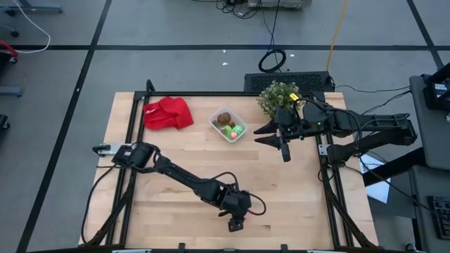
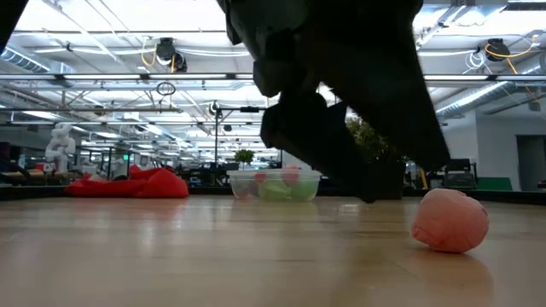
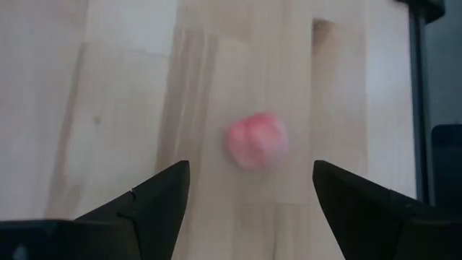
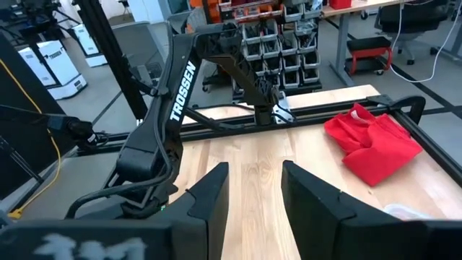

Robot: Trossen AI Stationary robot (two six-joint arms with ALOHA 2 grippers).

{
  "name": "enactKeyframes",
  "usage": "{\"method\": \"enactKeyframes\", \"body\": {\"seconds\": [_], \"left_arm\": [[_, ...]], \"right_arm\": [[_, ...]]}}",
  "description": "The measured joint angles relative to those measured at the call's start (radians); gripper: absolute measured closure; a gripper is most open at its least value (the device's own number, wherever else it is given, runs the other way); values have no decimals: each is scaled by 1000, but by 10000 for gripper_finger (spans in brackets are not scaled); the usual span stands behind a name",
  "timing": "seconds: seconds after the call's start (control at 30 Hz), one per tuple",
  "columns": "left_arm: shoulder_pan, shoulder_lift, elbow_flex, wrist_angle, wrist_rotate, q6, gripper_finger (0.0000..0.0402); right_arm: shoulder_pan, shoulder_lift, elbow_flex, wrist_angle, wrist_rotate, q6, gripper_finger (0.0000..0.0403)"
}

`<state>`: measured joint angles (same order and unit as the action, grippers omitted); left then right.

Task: Pick and placing Produce into tupperware
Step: Put the pink peach into the transparent bin

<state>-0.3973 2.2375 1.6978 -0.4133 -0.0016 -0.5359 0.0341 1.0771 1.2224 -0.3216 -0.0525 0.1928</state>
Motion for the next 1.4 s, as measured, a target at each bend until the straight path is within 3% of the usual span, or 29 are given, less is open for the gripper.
{"method": "enactKeyframes", "body": {"seconds": [1.4], "left_arm": [[53,38,-2,51,1,10,105]], "right_arm": [[0,0,0,6,0,-26,284]]}}
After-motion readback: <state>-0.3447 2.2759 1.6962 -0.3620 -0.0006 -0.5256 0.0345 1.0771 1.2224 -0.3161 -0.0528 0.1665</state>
